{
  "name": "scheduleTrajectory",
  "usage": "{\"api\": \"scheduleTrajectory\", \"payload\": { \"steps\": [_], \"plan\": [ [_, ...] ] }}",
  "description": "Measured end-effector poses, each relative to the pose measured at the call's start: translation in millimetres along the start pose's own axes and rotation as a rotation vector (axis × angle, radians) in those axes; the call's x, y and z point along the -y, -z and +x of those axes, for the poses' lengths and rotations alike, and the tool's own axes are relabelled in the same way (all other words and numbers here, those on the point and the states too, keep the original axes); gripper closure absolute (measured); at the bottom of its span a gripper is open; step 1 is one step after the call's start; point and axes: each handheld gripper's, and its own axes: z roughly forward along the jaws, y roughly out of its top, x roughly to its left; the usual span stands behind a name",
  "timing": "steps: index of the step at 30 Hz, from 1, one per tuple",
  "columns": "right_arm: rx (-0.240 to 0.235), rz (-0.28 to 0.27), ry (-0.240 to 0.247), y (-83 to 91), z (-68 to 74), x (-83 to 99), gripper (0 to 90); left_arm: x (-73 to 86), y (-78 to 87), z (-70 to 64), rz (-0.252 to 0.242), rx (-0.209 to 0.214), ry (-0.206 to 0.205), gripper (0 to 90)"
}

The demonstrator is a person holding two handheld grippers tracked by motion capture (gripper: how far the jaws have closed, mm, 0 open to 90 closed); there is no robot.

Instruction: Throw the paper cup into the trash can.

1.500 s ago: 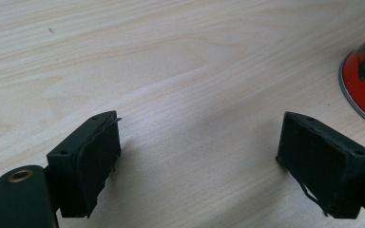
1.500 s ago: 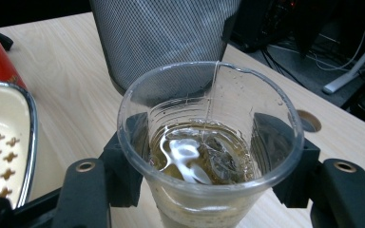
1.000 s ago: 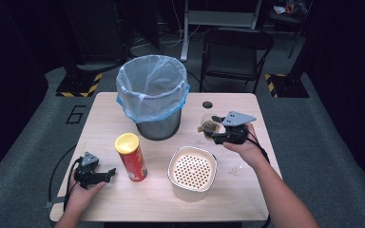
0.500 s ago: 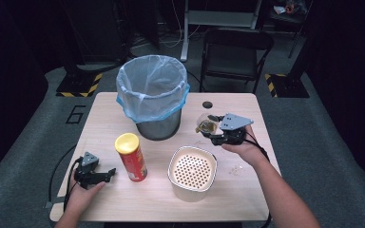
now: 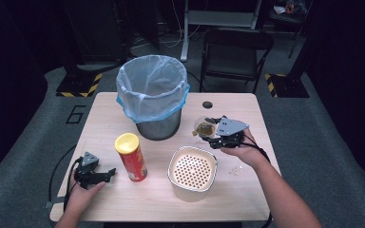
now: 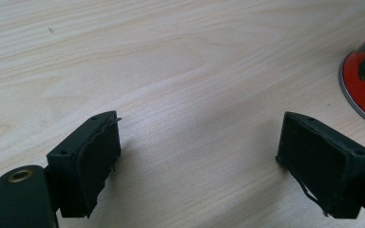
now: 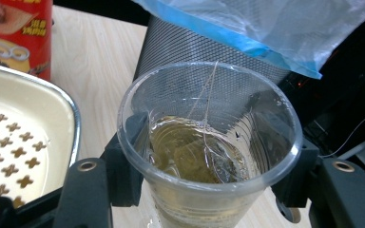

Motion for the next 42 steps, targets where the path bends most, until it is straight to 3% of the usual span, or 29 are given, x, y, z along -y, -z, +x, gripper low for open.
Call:
{"api": "scheduleTrajectory", "payload": {
  "steps": [1, 10, 11, 12, 17, 18, 19, 20, 21, 24, 26, 27, 31, 33, 35, 36, 37, 38, 39, 42],
  "plan": [
    [-0.003, 0.004, 0.032, 0.1, 2.8, -0.5, 38.6, 0.0, 0.0, 0.0, 0.0, 0.0, 0.0, 13.9],
    [0.01, 0.01, 0.116, 1.8, 12.7, 1.2, 38.7, 0.0, 0.0, 0.0, 0.0, 0.0, 0.0, 13.9],
    [0.019, 0.022, 0.159, 2.7, 16.4, 0.3, 38.7, 0.0, 0.0, 0.0, 0.0, 0.0, 0.0, 13.9],
    [0.019, 0.022, 0.159, 2.7, 16.4, 0.3, 38.7, 0.0, 0.0, 0.0, 0.0, 0.0, 0.0, 13.9],
    [0.043, 0.041, 0.298, 4.8, 31.3, -5.9, 38.8, 0.0, 0.0, 0.0, 0.0, 0.0, 0.0, 13.9],
    [0.043, 0.041, 0.298, 4.8, 31.3, -5.9, 38.8, 0.0, 0.0, 0.0, 0.0, 0.0, 0.0, 13.9],
    [0.059, 0.049, 0.347, 5.1, 38.0, -8.4, 39.0, 0.0, 0.0, 0.0, 0.0, 0.0, 0.0, 13.9],
    [0.059, 0.049, 0.347, 5.1, 38.0, -8.4, 39.0, 0.0, 0.0, 0.0, 0.0, 0.0, 0.0, 13.9],
    [0.078, 0.058, 0.416, 4.9, 44.1, -11.1, 39.2, 0.0, 0.0, 0.0, 0.001, 0.0, -0.001, 13.9],
    [0.119, 0.089, 0.532, 4.2, 54.8, -15.1, 39.4, 0.6, -0.7, -0.6, -0.008, 0.001, 0.01, 13.9],
    [0.147, 0.117, 0.64, 2.9, 63.3, -17.5, 39.5, 0.6, -0.7, -0.6, -0.008, 0.001, 0.01, 13.9],
    [0.164, 0.133, 0.723, 2.3, 68.8, -18.8, 39.6, 0.6, -0.7, -0.6, -0.008, 0.001, 0.01, 14.0],
    [0.224, 0.17, 0.911, -0.3, 84.1, -20.2, 39.9, 0.6, -0.7, -0.6, -0.009, 0.001, 0.01, 13.9],
    [0.249, 0.18, 0.977, -1.1, 89.6, -20.8, 40.0, 0.6, -0.7, -0.6, -0.009, 0.002, 0.01, 13.9],
    [0.257, 0.184, 0.994, -1.3, 91.0, -20.8, 40.0, 0.6, -0.7, -0.6, -0.009, 0.002, 0.01, 14.0],
    [0.297, 0.199, 1.066, -1.0, 94.5, -21.0, 40.0, 0.6, -0.6, -0.5, -0.008, 0.001, 0.009, 13.9],
    [0.297, 0.199, 1.066, -1.0, 94.5, -21.0, 40.0, 0.6, -0.7, -0.6, -0.009, 0.002, 0.01, 13.9],
    [0.311, 0.212, 1.132, -1.3, 97.2, -20.5, 40.0, 0.7, -0.6, -0.5, -0.009, 0.002, 0.009, 13.9],
    [0.33, 0.216, 1.153, -0.7, 98.9, -19.6, 40.1, 0.7, -0.6, -0.5, -0.009, 0.002, 0.009, 13.9],
    [0.334, 0.235, 1.286, -0.4, 103.8, -21.8, 40.0, 0.7, -0.7, -0.5, -0.009, 0.002, 0.01, 14.0]
  ]
}}
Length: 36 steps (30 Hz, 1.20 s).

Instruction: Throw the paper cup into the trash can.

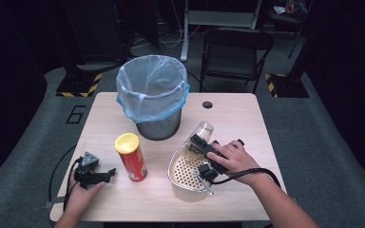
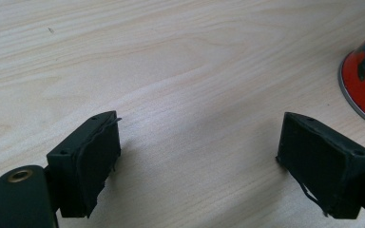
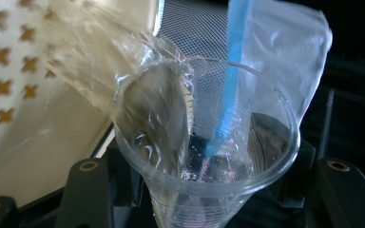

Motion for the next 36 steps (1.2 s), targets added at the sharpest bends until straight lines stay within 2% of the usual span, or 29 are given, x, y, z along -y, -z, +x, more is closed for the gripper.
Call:
{"api": "scheduleTrajectory", "payload": {
  "steps": [2, 3, 5, 6, 7, 8, 9, 10, 11, 16, 20, 21, 24, 26, 28, 32, 35, 36],
  "plan": [
    [0.009, -0.002, 0.07, 0.5, 2.6, -3.7, 40.0, 0.0, 0.0, 0.0, 0.0, 0.0, 0.0, 13.9],
    [0.016, 0.009, 0.089, 1.3, 5.0, -5.6, 40.0, 0.0, 0.1, 0.1, 0.001, 0.001, -0.001, 13.9],
    [0.018, -0.001, 0.116, 2.6, 3.8, -7.8, 40.0, 0.0, 0.1, 0.1, 0.0, 0.001, -0.001, 13.9],
    [-0.023, -0.007, 0.13, 2.8, 4.1, -7.8, 39.9, 0.0, 0.1, 0.1, 0.0, 0.001, -0.001, 13.9],
    [-0.014, -0.01, 0.123, 3.6, 2.6, -7.9, 39.9, 0.0, 0.1, 0.1, 0.001, 0.001, -0.001, 13.9],
    [0.03, -0.004, 0.115, 4.4, 0.4, -8.3, 39.9, 0.0, 0.1, 0.2, 0.001, 0.001, -0.002, 13.9],
    [0.027, -0.01, 0.115, 4.2, -0.6, -8.1, 39.9, 0.0, 0.0, 0.1, 0.0, 0.001, -0.001, 13.9],
    [-0.01, -0.01, 0.131, 5.0, -1.3, -8.0, 39.9, 0.0, 0.1, 0.2, 0.001, 0.001, -0.002, 13.9],
    [-0.02, -0.019, 0.126, 4.7, -2.3, -7.9, 39.8, 0.0, 0.1, 0.2, 0.001, 0.001, -0.002, 14.0],
    [-0.01, -0.02, 0.151, 5.5, -3.1, -9.3, 39.7, 0.0, 0.0, 0.2, 0.0, 0.001, -0.002, 14.0],
    [-0.013, -0.02, 0.14, 5.4, -1.5, -9.7, 39.7, 0.0, 0.1, 0.2, 0.001, 0.001, -0.002, 14.0],
    [-0.011, -0.037, 0.169, 4.8, -3.2, -10.5, 39.7, 0.0, 0.1, 0.2, 0.001, 0.001, -0.002, 14.0],
    [-0.018, -0.033, 0.166, 5.8, -3.0, -11.0, 39.7, 0.0, 0.1, 0.3, 0.001, 0.001, -0.002, 13.9],
    [-0.014, -0.021, 0.138, 7.9, -0.9, -10.9, 39.7, 0.0, 0.1, 0.2, 0.001, 0.001, -0.002, 14.0],
    [-0.014, -0.02, 0.138, 8.2, -1.0, -11.1, 39.8, 0.0, 0.1, 0.2, 0.001, 0.001, -0.002, 14.0],
    [-0.027, -0.047, 0.167, 7.5, -4.7, -11.3, 39.8, 0.0, 0.1, 0.2, 0.001, 0.001, -0.003, 13.9],
    [-0.009, -0.036, 0.162, 9.5, -5.3, -11.6, 39.8, 0.0, 0.1, 0.1, 0.001, 0.001, -0.002, 13.9],
    [-0.008, -0.048, 0.182, 9.1, -7.1, -12.3, 39.8, 0.0, 0.1, 0.2, 0.001, 0.001, -0.002, 13.9]
  ]
}}
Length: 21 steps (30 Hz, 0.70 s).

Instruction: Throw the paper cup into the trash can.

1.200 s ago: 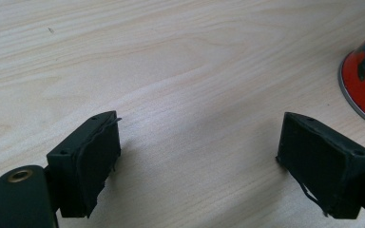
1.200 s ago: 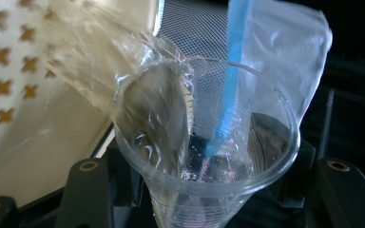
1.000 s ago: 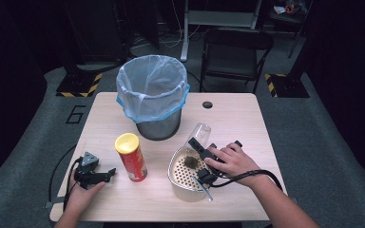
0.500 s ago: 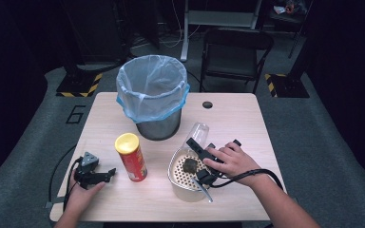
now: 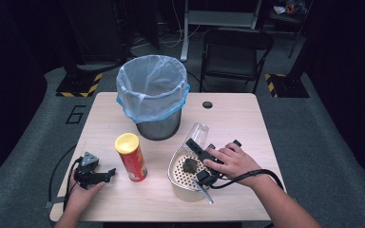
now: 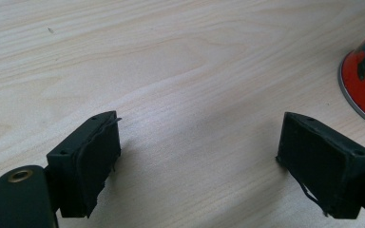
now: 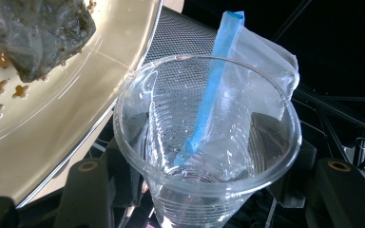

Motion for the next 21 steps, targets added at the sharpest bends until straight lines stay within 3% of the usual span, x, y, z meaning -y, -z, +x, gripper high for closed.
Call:
{"api": "scheduleTrajectory", "payload": {
  "steps": [1, 6, 7, 21],
  "plan": [
    [0.003, 0.007, -0.016, 1.2, 0.5, -0.5, 39.8, 0.0, 0.1, 0.1, 0.001, -0.001, -0.002, 13.9],
    [0.008, 0.009, -0.005, 1.3, -0.3, -2.8, 39.7, 0.0, 0.0, 0.0, 0.0, 0.0, 0.0, 13.9],
    [0.034, 0.012, -0.005, 1.3, -0.6, -3.8, 39.7, 0.0, 0.0, 0.0, 0.0, 0.0, 0.0, 13.9],
    [0.031, 0.028, 0.021, 3.1, -3.3, -2.5, 39.4, 0.0, 0.0, 0.0, 0.0, 0.0, 0.0, 14.0]
  ]
}}
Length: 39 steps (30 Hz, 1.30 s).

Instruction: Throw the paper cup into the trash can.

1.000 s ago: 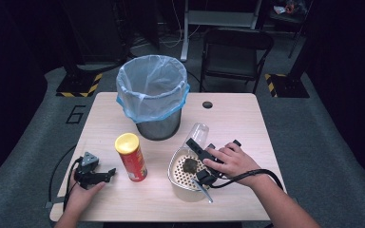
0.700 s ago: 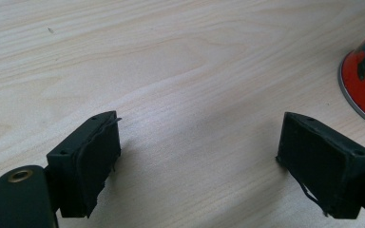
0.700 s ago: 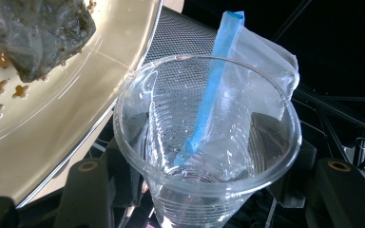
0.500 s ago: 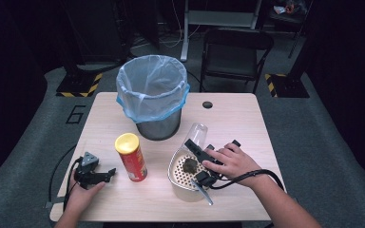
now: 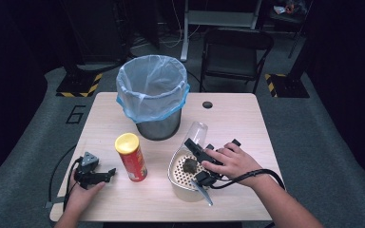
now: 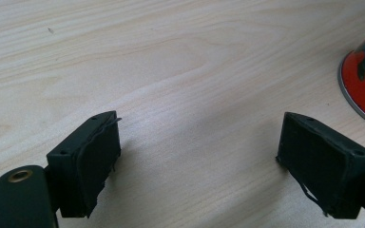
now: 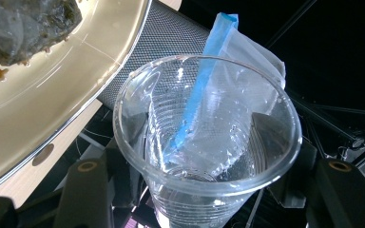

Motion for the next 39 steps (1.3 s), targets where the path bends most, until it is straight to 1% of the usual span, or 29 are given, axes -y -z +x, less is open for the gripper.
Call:
{"api": "scheduleTrajectory", "payload": {
  "steps": [3, 7, 8, 11, 15, 20, 26, 27, 28, 29, 30, 35, 36, 37, 38, 39],
  "plan": [
    [0.001, 0.003, 0.009, -0.1, -0.3, 0.3, 39.5, 0.0, 0.1, 0.1, 0.001, 0.0, -0.002, 13.9],
    [0.005, 0.012, 0.046, 0.3, -0.5, 0.6, 39.4, 0.0, 0.0, 0.0, 0.0, 0.0, 0.0, 13.9],
    [0.005, 0.012, 0.046, 0.3, -0.5, 0.6, 39.4, 0.0, 0.0, 0.0, 0.0, 0.0, 0.0, 13.9],
    [0.008, 0.025, 0.079, 0.6, 0.0, -0.3, 39.4, 0.0, 0.0, 0.0, 0.0, 0.0, 0.0, 14.0],
    [0.005, 0.024, 0.092, 0.9, -0.4, -1.2, 39.4, 0.0, 0.1, 0.1, 0.001, 0.0, -0.001, 13.9],
    [-0.002, 0.024, 0.084, 0.5, -2.1, -0.6, 39.4, 0.0, 0.0, 0.0, 0.0, 0.0, -0.001, 13.9],
    [0.0, 0.026, 0.089, 0.5, -1.5, -0.1, 39.3, 0.0, 0.0, 0.0, 0.0, 0.0, 0.0, 13.9],
    [0.008, 0.025, 0.081, 0.2, -0.8, -0.1, 39.4, 0.0, 0.0, 0.0, 0.0, 0.0, 0.0, 13.9],
    [0.024, 0.014, 0.045, -0.7, 0.9, -0.4, 39.3, 0.0, 0.0, 0.0, 0.0, 0.0, -0.001, 13.9],
    [0.036, 0.006, 0.024, -1.3, 1.6, -0.8, 39.3, 0.0, 0.0, 0.0, 0.0, 0.0, 0.001, 13.9],
    [0.03, 0.014, 0.034, -0.6, 0.7, -0.3, 39.3, 0.0, 0.0, 0.0, 0.0, 0.0, 0.0, 13.9],
    [0.032, 0.009, 0.039, -0.7, 0.8, -0.1, 39.3, 0.0, 0.0, 0.0, 0.0, 0.0, 0.0, 14.0],
    [0.008, 0.026, 0.076, 0.6, -1.6, 0.9, 39.3, 0.0, 0.0, 0.0, 0.0, 0.0, 0.0, 13.9],
    [0.008, 0.026, 0.076, 0.6, -1.6, 0.9, 39.3, 0.0, 0.0, 0.0, 0.0, 0.0, -0.001, 13.9],
    [0.003, 0.023, 0.086, 0.4, -2.5, 1.3, 39.2, 0.0, 0.1, 0.1, 0.001, -0.002, -0.002, 13.9],
    [0.002, 0.024, 0.08, 0.5, -2.4, 1.6, 39.2, 0.0, 0.0, 0.0, 0.0, 0.0, 0.0, 13.9]
  ]
}}
